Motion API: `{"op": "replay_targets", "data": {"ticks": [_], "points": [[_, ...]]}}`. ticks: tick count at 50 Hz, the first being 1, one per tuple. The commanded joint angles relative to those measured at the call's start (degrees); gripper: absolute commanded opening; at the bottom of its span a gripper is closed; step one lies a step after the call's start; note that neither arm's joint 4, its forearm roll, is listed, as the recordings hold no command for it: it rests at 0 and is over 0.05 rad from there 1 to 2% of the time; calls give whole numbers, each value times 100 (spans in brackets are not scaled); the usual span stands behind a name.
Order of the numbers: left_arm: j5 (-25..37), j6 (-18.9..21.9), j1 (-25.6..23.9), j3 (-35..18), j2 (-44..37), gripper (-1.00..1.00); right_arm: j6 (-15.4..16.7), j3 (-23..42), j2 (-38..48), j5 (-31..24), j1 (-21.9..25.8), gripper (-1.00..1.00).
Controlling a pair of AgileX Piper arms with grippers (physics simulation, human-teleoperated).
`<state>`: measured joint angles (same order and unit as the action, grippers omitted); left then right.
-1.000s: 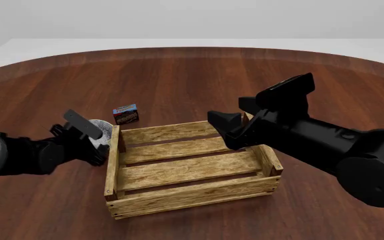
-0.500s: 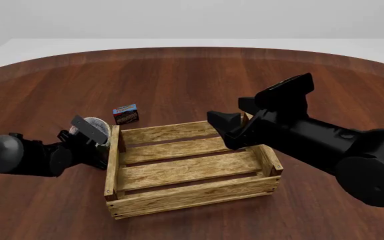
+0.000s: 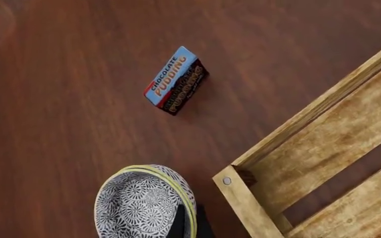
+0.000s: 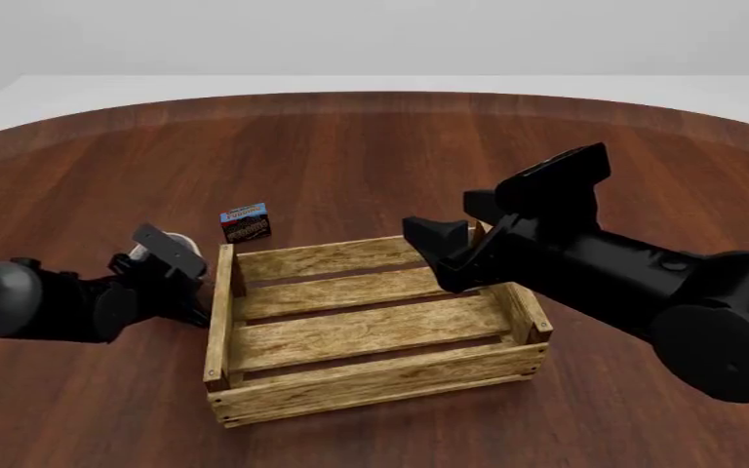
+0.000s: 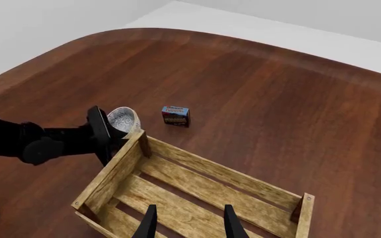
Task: Stack the right bowl on the left bowl and place them in the tray.
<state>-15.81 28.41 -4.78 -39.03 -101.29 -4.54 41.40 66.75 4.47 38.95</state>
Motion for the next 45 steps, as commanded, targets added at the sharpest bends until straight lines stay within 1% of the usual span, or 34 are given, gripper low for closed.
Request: {"op": "replay_targets", "data": {"ticks": [1,10,20,24,26,35,37,45], "points": [[216,-116,50,-2,374,-100,-1,-4,13,10,3,100],[431,-134,138,34,862,-100,0,-3,12,11,1,100],[767,-173,128,15,1411,-100,0,-16,-52,-11,-8,100],[1003,-223,51,-28,1716,-100,-7,-14,-103,-43,-15,100],[1010,-171,75,-25,1781,-100,-9,-10,-116,-51,-23,100],[1394,-193,-50,-70,2329,-100,-15,-17,-211,-82,-47,100],[1538,-240,-154,-75,2517,-100,-14,-18,-230,-83,-65,100],[1814,-154,-360,-69,2957,-100,-22,-17,-294,-112,-106,100]]}}
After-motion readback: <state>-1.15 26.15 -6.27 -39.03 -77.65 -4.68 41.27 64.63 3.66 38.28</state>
